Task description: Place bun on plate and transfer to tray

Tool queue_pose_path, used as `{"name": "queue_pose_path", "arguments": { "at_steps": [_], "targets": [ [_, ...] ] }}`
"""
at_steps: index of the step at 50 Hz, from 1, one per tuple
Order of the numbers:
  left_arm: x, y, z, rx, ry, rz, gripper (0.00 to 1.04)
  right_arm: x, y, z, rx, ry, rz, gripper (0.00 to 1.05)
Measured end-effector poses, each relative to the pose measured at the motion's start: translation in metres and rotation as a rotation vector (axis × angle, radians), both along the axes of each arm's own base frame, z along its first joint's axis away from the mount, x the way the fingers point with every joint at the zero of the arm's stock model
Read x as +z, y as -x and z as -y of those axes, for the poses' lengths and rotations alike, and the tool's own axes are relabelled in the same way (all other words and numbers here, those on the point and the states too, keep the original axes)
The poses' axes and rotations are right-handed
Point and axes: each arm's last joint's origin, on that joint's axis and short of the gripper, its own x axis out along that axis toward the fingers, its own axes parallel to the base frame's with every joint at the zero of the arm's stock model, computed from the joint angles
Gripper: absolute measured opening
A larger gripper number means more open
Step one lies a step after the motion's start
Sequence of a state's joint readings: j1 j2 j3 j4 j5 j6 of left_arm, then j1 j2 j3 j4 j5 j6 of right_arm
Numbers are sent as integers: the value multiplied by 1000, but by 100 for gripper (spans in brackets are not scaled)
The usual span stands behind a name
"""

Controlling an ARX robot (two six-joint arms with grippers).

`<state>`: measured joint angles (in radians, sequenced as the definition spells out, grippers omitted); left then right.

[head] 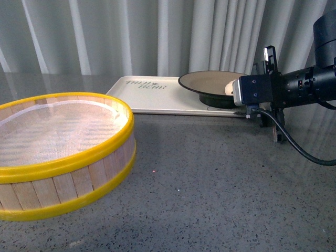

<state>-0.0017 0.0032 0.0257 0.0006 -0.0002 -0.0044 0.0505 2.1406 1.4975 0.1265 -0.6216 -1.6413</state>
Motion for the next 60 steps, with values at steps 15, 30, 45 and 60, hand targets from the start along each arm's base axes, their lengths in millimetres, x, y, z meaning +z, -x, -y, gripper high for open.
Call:
{"name": "queue_pose_path", "arguments": {
  "at_steps": [15,30,45,60],
  "targets": [
    [0,0,0,0,0,0,98,47,36,-4,-94,-95,174,97],
    [0,0,0,0,0,0,98,148,118,8,-504,-668,346,95],
    [0,0,0,2,0,0,98,81,173,21,-885,-1277,-97,48],
    [0,0,0,1,0,0,98,34,242,38,-894,-1369,-154,2]
  ]
}}
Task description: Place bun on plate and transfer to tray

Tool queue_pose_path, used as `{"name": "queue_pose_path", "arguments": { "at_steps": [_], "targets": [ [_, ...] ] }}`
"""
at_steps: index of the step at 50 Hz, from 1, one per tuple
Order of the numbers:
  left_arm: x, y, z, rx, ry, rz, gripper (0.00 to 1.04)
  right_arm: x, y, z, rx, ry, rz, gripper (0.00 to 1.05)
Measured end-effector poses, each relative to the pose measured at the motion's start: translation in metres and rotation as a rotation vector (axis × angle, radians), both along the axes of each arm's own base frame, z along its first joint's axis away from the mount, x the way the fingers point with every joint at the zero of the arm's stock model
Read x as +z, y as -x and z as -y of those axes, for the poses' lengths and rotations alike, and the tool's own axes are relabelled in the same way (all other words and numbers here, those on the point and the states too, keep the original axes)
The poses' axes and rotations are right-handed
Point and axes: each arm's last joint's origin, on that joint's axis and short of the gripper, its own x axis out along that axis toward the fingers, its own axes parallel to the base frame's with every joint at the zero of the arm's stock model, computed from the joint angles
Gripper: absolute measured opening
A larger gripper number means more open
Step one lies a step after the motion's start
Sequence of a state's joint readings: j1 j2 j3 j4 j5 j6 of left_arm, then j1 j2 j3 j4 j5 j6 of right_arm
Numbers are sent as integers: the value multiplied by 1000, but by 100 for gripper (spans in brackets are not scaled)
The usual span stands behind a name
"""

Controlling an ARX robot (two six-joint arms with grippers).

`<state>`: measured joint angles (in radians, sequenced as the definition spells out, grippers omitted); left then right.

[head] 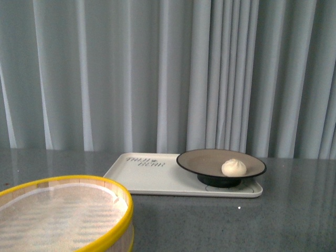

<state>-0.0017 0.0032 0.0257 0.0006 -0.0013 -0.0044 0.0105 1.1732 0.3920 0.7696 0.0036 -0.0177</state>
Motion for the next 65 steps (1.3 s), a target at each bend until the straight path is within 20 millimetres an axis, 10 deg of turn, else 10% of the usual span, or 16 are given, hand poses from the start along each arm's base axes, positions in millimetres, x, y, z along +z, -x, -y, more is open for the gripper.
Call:
{"name": "queue_pose_path", "arguments": {
  "at_steps": [27,65],
  "targets": [
    [0,0,0,-1,0,0,98,-34,65,2,-8,-6,0,2],
    [0,0,0,-1,0,0,98,-49,104,2,-8,-7,13,2]
  ]
}}
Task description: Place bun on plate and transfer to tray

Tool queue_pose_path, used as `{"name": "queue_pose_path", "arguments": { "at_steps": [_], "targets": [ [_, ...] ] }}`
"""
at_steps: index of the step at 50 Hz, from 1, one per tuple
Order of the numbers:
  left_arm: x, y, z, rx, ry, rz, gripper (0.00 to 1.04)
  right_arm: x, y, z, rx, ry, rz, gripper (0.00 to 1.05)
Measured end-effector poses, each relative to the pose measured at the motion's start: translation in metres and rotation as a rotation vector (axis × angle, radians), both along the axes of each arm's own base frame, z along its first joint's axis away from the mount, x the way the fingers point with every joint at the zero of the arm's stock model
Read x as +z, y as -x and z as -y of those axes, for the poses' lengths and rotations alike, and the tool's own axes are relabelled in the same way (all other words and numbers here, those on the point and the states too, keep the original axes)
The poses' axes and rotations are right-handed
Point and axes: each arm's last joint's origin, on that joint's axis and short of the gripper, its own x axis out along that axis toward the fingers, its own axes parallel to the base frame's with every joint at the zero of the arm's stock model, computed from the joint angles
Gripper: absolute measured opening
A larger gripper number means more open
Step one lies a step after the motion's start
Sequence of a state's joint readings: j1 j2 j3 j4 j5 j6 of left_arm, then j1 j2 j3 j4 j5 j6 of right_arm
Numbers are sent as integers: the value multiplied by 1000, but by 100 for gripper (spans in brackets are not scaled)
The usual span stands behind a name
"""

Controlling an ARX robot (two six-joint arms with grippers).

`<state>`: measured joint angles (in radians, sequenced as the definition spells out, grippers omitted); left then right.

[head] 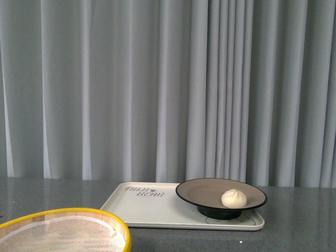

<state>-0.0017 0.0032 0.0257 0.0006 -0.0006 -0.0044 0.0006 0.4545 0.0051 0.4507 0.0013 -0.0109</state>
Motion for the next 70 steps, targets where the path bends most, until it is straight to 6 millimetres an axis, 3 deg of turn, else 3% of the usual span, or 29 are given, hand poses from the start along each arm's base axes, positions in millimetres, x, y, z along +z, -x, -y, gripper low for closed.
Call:
{"name": "queue_pose_path", "arguments": {
  "at_steps": [55,58,62,70],
  "targets": [
    [0,0,0,0,0,0,98,-2,29,0,2,0,0,2],
    [0,0,0,0,0,0,98,-2,29,0,2,0,0,7],
    [0,0,0,0,0,0,98,-2,29,0,2,0,0,26],
    [0,0,0,0,0,0,98,-2,29,0,2,0,0,51]
  ]
}}
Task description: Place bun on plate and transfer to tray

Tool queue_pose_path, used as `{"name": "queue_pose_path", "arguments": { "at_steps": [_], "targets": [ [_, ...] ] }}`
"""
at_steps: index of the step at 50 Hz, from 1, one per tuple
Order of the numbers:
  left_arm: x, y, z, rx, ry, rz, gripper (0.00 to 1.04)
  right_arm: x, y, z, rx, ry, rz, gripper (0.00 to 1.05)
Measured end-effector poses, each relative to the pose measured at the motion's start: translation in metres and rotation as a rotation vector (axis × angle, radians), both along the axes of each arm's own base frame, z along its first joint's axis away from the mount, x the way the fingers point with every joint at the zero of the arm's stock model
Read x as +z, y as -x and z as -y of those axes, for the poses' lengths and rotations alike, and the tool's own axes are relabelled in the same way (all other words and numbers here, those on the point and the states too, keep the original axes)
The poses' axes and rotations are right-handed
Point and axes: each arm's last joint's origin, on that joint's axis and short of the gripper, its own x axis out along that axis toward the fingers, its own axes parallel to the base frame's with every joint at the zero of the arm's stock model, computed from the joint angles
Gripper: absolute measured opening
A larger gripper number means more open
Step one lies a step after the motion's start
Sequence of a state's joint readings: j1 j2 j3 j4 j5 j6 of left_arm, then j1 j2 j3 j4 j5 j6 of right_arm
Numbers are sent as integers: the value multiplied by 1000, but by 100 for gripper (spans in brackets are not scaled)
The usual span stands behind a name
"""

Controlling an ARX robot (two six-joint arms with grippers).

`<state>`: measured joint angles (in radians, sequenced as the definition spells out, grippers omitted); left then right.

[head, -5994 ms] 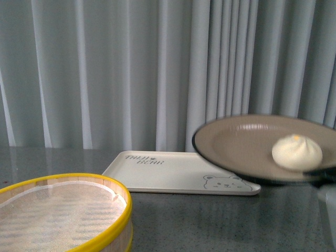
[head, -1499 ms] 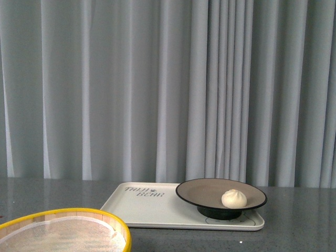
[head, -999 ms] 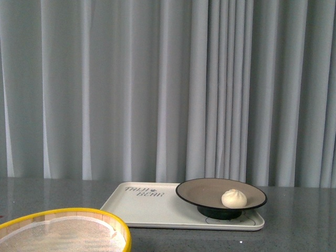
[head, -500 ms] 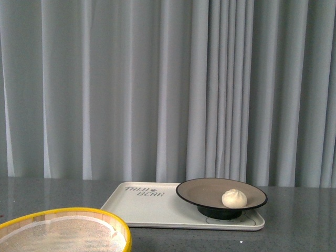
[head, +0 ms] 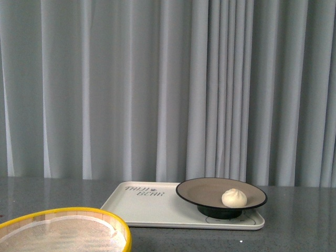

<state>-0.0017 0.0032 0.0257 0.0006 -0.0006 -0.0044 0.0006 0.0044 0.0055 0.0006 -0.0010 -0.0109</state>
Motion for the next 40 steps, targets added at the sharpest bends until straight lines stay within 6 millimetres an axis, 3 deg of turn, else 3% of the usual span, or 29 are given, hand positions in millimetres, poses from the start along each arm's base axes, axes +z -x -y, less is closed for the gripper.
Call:
{"name": "queue_pose_path", "arguments": {
  "at_steps": [15,40],
  "targets": [
    [0,0,0,0,0,0,98,0,0,0,0,0,0,98],
    [0,0,0,0,0,0,98,0,0,0,0,0,0,96]
  ]
}}
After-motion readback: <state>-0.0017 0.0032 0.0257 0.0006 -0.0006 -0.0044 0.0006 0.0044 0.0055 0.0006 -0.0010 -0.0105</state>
